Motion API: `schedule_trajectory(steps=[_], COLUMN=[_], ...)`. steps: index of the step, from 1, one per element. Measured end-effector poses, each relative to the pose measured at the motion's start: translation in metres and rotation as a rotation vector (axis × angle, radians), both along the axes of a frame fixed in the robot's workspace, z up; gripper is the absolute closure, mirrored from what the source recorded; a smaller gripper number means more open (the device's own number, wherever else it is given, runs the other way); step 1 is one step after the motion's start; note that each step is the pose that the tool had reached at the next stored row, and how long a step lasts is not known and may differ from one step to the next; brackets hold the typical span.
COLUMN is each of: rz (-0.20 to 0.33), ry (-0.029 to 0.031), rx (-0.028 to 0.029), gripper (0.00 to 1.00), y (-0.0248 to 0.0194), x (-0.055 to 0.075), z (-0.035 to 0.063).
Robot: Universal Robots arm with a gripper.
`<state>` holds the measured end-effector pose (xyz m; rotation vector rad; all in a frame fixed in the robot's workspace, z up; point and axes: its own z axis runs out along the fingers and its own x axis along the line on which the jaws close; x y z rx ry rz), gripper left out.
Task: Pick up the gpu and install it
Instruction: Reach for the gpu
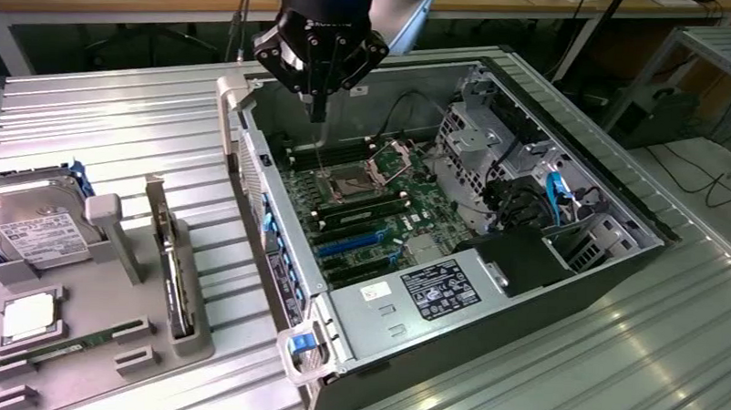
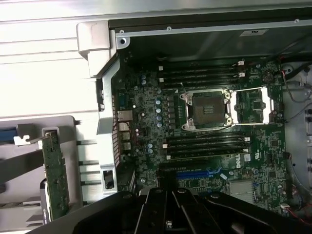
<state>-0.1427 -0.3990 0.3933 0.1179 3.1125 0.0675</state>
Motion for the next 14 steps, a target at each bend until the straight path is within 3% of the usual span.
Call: schedule_trajectory(steps=[14], rz=[0.000], ry=[0.0000], rx=[0.0001], gripper=[0.89], y=[-0.0003], x=[-0.020], z=[0.0000])
